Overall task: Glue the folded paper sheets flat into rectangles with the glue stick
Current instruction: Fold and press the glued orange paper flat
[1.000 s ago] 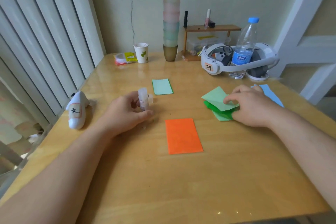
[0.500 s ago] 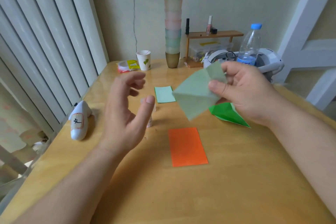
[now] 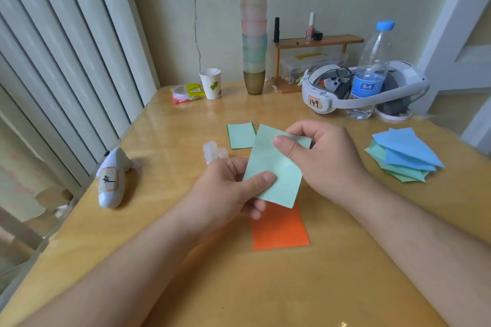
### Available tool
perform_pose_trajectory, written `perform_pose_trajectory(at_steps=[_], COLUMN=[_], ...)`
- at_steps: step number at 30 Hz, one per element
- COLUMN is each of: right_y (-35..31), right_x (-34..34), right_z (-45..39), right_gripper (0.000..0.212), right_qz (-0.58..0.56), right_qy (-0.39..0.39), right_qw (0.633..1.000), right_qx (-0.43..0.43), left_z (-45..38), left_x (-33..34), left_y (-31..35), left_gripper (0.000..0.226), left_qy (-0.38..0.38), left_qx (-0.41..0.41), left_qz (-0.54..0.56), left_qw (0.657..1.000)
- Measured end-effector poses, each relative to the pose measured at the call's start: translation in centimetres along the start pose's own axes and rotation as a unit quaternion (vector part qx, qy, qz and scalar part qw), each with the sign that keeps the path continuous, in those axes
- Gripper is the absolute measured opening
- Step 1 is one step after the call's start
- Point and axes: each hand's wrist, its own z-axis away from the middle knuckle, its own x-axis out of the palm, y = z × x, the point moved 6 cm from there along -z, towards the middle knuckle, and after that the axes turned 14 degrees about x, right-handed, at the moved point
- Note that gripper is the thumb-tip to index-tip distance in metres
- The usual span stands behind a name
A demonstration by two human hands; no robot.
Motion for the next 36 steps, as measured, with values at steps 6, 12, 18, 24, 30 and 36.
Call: perform_pose_trajectory(at_steps=[6, 12, 18, 24, 30, 36], right_y=[1.1, 1.4, 2.2, 1.6, 2.9, 3.9], right_x=[1.2, 1.4, 2.3, 1.3, 1.4, 0.0], right_z=[0.4, 1.2, 1.9, 1.5, 2.5, 2.4], right_gripper=[0.010, 0.020, 0.013, 0.040, 0.009, 0.044], right_qz=[-0.031, -0.105, -0.185, 0.092, -0.005, -0.043], right_qy=[-0.052, -0.128, -0.197, -0.109, -0.139, -0.093], right_qw=[0.998, 0.985, 0.955, 0.989, 0.988, 0.994], right_qx=[0.025, 0.056, 0.122, 0.038, 0.062, 0.039], left_z=[0.4, -0.1, 0.0, 0.2, 0.2, 0.1], left_x=[0.4, -0.9, -1.9, -1.8, -2.4, -2.0], left_y=[0.3, 1.4, 2.3, 2.1, 1.3, 1.3], left_gripper=[0.021, 0.035, 0.030, 0.016, 0.081, 0.052], left_qy=[-0.028, 0.068, 0.126, 0.049, -0.005, -0.013], left_qx=[0.009, 0.102, 0.192, 0.143, 0.136, 0.156], left_qz=[-0.015, -0.078, -0.145, -0.124, -0.139, -0.150], left_qw=[0.999, 0.989, 0.962, 0.981, 0.981, 0.976])
